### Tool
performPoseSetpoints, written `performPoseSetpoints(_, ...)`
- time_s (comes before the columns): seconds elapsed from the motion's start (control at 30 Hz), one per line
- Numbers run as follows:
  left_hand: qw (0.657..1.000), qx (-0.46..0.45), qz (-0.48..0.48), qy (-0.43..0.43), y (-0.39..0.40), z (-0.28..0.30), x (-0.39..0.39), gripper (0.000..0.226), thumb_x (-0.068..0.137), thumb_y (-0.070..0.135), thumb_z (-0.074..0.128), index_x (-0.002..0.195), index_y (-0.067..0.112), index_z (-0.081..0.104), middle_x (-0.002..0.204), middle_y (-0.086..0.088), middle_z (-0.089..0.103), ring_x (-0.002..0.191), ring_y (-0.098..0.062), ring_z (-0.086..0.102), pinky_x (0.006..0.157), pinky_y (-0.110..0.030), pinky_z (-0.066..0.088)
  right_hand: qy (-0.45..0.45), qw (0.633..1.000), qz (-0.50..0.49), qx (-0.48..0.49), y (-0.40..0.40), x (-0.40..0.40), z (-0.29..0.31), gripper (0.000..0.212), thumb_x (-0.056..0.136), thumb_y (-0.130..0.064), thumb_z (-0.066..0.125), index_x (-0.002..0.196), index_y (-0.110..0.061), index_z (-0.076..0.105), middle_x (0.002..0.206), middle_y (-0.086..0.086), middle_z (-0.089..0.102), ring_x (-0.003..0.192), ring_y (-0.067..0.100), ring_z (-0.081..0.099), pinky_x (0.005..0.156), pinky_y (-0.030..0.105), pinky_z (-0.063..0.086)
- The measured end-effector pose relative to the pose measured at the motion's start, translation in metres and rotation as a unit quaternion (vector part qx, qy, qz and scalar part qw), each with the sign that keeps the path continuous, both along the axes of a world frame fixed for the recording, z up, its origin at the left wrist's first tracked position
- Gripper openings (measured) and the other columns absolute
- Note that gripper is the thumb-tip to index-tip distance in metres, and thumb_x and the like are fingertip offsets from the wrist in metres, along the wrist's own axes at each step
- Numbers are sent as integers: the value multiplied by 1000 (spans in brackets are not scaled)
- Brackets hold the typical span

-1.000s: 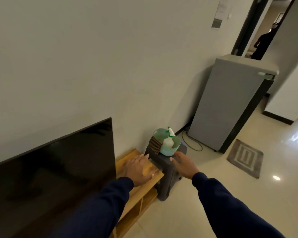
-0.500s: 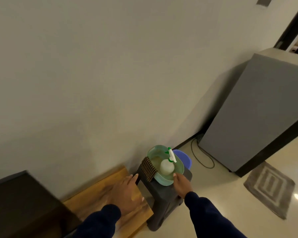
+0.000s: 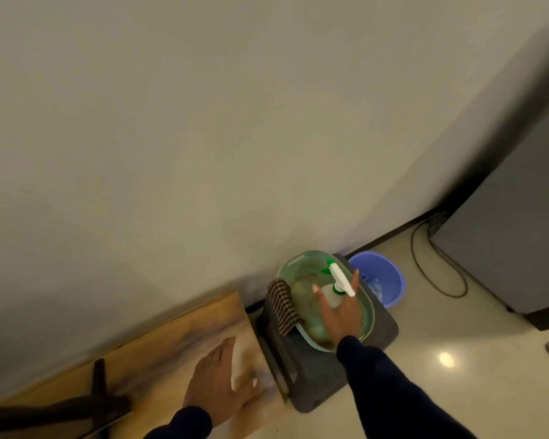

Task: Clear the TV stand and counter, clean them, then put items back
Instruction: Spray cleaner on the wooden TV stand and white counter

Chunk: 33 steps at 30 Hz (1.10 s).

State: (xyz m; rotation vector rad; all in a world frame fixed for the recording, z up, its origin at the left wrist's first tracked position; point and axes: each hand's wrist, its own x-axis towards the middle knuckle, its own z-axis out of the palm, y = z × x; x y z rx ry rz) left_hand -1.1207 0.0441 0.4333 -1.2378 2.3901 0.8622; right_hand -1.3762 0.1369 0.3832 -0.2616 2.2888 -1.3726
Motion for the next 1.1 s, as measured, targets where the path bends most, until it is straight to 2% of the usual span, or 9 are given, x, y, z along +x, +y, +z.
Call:
performPoseSetpoints(0.13, 999, -2, 37, -18, 3, -19, 8, 112, 72, 82, 47, 159, 21, 13, 164, 5, 24, 147, -13, 30, 120, -29, 26, 3, 999, -17, -36, -16, -22, -5, 101, 83, -42, 82, 160, -39, 16, 136, -5, 57, 121, 16, 53, 103, 37, 43)
performPoseSetpoints(0.2, 999, -1, 47, -22, 8, -27, 13, 104, 76, 74, 55, 158, 25, 15, 161, 8, 29, 144, -12, 34, 119, -28, 28, 8, 999, 27, -36, -23, -36, -13, 91, 84, -40, 82, 158, -34, 31, 134, -4, 60, 119, 14, 57, 100, 26, 44)
performPoseSetpoints(0.27, 998, 0, 52, -31, 13, -30, 18, 98, 79, 68, 58, 157, 25, 16, 160, 8, 29, 144, -11, 34, 118, -28, 29, -21, 996, 72, -47, -28, -48, -19, 62, 85, -36, 81, 142, -26, 58, 115, -5, 69, 105, 11, 65, 82, 6, 45)
performPoseSetpoints(0.33, 998, -5, 50, -41, 17, -33, 24, 94, 84, 65, 57, 158, 23, 15, 162, 7, 27, 145, -13, 32, 119, -28, 27, -10, 994, 93, -56, -31, -54, -18, 34, 88, -37, 78, 114, -16, 71, 100, 3, 73, 98, 19, 69, 69, 5, 45)
performPoseSetpoints(0.5, 997, -11, 61, -40, 31, -28, 43, 90, 89, 59, 58, 157, 20, 15, 162, 4, 26, 147, -14, 29, 120, -29, 26, 84, 978, 166, -90, -27, -39, 28, 15, 98, -32, 66, 104, -18, 67, 87, -9, 66, 81, 0, 65, 69, 14, 48)
performPoseSetpoints(0.67, 996, -14, 73, -44, 43, -21, 76, 87, 88, 54, 59, 156, 18, 18, 160, 2, 31, 144, -16, 34, 117, -29, 30, 129, 950, 267, -95, -19, -9, 91, 15, 103, -34, 58, 109, -21, 63, 76, 5, 68, 66, 23, 66, 65, 37, 54)
performPoseSetpoints(0.87, 994, -27, 54, -90, 59, -38, 123, 84, 93, 56, 54, 157, 14, 17, 163, -4, 25, 148, -20, 28, 120, -33, 27, 142, 917, 343, -145, -4, 60, 132, 3, 100, -19, 65, 99, -17, 66, 80, -1, 66, 74, 17, 61, 65, 29, 47)
performPoseSetpoints(0.97, 991, -33, 52, -119, 65, -57, 145, 78, 96, 54, 52, 157, 16, 19, 164, -7, 23, 149, -24, 25, 119, -39, 27, 126, 909, 374, -137, 11, 95, 118, 13, 93, -14, 73, 96, -27, 72, 78, -16, 70, 74, 4, 66, 65, 13, 49)
performPoseSetpoints(1.1, 985, 20, 90, -145, 66, -91, 168, 88, 95, 57, 55, 159, 19, 9, 167, -12, 6, 152, -37, 13, 119, -55, 23, 81, 908, 399, -103, 34, 136, 63, 13, 84, -4, 77, 89, -16, 74, 78, 0, 72, 70, 10, 67, 64, 18, 50)
